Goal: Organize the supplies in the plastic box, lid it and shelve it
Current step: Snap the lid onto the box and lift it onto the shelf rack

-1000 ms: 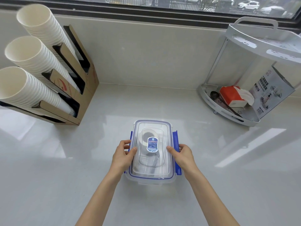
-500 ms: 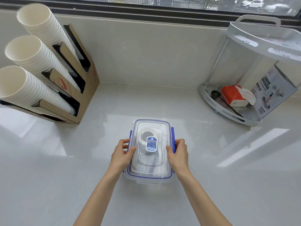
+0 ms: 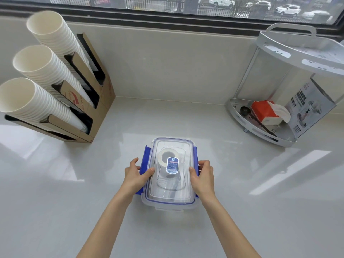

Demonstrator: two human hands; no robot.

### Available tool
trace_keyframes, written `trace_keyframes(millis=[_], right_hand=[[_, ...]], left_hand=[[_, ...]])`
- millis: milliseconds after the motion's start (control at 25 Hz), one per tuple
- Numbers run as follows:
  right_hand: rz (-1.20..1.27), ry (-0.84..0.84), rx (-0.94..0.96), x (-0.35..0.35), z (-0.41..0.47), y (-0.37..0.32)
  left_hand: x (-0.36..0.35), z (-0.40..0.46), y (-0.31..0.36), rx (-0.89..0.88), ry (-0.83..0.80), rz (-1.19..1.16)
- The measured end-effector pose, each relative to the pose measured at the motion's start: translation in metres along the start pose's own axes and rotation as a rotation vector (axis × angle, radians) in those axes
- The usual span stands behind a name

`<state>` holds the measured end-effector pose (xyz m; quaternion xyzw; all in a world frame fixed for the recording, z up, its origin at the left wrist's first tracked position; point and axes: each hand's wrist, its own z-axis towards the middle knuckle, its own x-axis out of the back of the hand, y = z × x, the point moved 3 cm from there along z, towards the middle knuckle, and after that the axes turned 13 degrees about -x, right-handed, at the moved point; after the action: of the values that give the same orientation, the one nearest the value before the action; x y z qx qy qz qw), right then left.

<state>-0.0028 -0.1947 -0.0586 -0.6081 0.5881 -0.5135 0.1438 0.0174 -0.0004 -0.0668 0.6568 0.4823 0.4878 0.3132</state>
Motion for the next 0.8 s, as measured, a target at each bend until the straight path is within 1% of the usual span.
trace_keyframes(millis=[160,280,360,480,560,720,800], right_hand=[[0.015,-0.004,0.0,0.0,-0.001,-0.001],[0.023,-0.002,0.004,-0.001,-0.001,0.0],[0.021,0.003,0.003,-0.001,-0.002,0.001],[0.02,0.007,0.007,-0.001,-0.001,0.001],[0.018,0.0,0.008,-0.002,-0.001,0.001],[0.061,-0.04,0.003,0.003,-0.001,0.003],[0.108,-0.095,-0.035,0.008,-0.001,0.009]], left_hand=[[-0.003,0.0,0.002,-0.093,-0.038,0.097],[-0.004,-0.003,0.002,-0.136,-0.033,0.115],[-0.007,-0.005,0.003,-0.158,0.004,0.14],[-0.014,-0.009,0.007,-0.241,0.117,0.25],[-0.016,-0.012,0.007,-0.275,0.156,0.278],[-0.013,-0.014,0.003,-0.24,0.13,0.123],[-0.011,-0.014,-0.002,-0.156,0.095,-0.073]])
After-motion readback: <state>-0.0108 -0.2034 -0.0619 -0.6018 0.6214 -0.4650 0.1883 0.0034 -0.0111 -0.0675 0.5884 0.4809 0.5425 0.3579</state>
